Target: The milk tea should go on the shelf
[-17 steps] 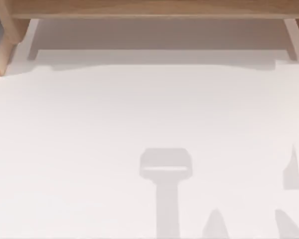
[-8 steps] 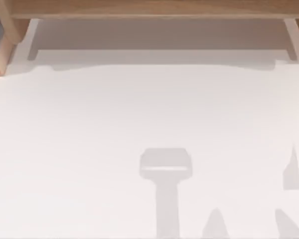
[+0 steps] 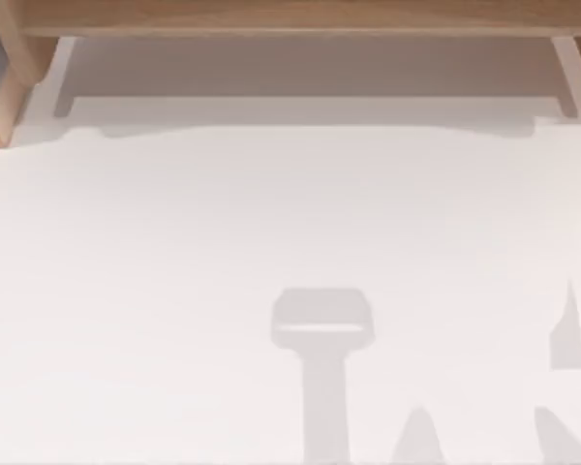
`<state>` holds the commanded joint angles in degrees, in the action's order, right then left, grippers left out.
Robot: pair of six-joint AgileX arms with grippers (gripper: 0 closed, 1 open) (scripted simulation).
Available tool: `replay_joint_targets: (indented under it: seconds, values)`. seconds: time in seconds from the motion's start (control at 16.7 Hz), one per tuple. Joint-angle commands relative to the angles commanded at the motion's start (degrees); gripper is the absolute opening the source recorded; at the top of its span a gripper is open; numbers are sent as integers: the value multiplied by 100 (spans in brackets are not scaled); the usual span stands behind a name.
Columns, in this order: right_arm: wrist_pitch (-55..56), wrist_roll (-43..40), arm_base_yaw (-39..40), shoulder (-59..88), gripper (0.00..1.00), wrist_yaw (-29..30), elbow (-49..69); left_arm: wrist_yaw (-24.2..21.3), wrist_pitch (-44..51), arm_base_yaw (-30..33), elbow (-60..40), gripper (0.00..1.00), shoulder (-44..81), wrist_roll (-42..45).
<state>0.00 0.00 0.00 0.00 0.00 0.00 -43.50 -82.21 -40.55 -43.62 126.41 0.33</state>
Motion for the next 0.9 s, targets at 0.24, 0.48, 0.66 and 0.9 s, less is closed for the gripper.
replay_joint_targets:
  seconds: [0.24,0.48,0.66,0.9]
  values:
    - [0,0,0,0,100,0,0,0,0,0,0,0,0,0]
    - [0,0,0,0,100,0,0,0,0,0,0,0,0,0]
    - [0,0,0,0,100,0,0,2,16,-10,8,0,-24,10]
    - [0,0,0,0,100,0,0,4,138,-11,19,0,-156,11]
